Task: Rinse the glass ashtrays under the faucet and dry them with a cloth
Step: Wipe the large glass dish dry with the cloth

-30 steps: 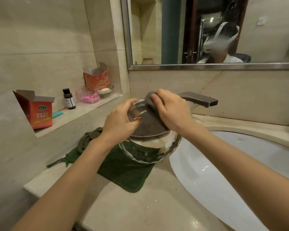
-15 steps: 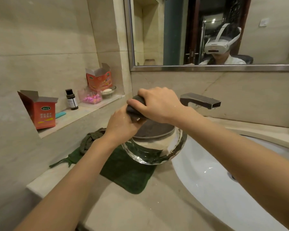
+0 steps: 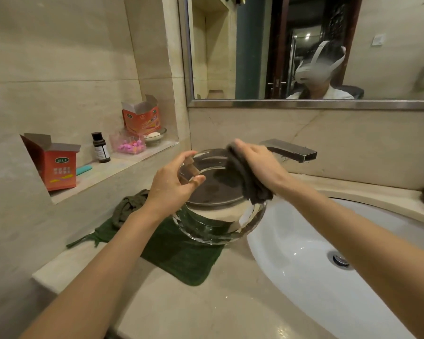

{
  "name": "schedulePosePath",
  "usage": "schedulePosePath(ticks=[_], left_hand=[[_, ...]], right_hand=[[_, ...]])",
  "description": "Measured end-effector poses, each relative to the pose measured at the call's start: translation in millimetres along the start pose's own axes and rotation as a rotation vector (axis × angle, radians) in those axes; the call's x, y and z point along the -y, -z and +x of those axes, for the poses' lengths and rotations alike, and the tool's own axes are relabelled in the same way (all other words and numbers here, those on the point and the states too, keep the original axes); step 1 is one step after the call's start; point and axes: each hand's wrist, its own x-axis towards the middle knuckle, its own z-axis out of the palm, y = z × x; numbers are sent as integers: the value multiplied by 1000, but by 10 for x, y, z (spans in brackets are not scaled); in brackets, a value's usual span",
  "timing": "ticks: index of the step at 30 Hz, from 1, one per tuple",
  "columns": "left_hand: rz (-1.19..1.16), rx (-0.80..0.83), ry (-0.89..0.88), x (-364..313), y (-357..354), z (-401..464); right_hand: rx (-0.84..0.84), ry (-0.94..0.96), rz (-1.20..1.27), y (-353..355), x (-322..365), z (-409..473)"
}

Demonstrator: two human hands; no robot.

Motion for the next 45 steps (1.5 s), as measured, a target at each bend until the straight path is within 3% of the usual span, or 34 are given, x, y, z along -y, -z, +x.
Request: schedulePosePath(ticks=[3,5,7,10,15,18,23,26,30,34,38,41,45], left_hand=[[-48,32,-23,22,24,2],[-68,46,-30,20,28,15],[-88,66,-15,3,25,25],[-174,72,24,-17,2,25],[-305,-48,124,-7,-27,-13],[-357,-135,198,16,-38,-68],[-375,-195,322,178,-86,-192],[-180,-121,274,159,14,-152],[-29,-18,72,-66,218,36],[112,-72,-84,-92,200,58],[-4,-222,3,97,201,-24],[-97,-310,105,187,207,-93],[-265,-339,262,213,81,-200]], right_hand=[[99,312,-460,-61,229,101],[87,384,-515,-73,234,73],[25,359,-398,-30,114,-21],[-99,210,-31,-27,-251,-313],[-212,-57,391,-485,-715,-716],[-278,19,330,-470,-593,-580],[-189,203,-38,-252,-300,-279],[-120,301,-203,-178,-135,-168],[3,340,-331,-205,45,-43],[-54,259,-73,-273,-43,-104],[0,-1,272,-514,-487,-436],[-92,2,332,-659,-460,-479],[-207,115,176,-514,-142,-348]])
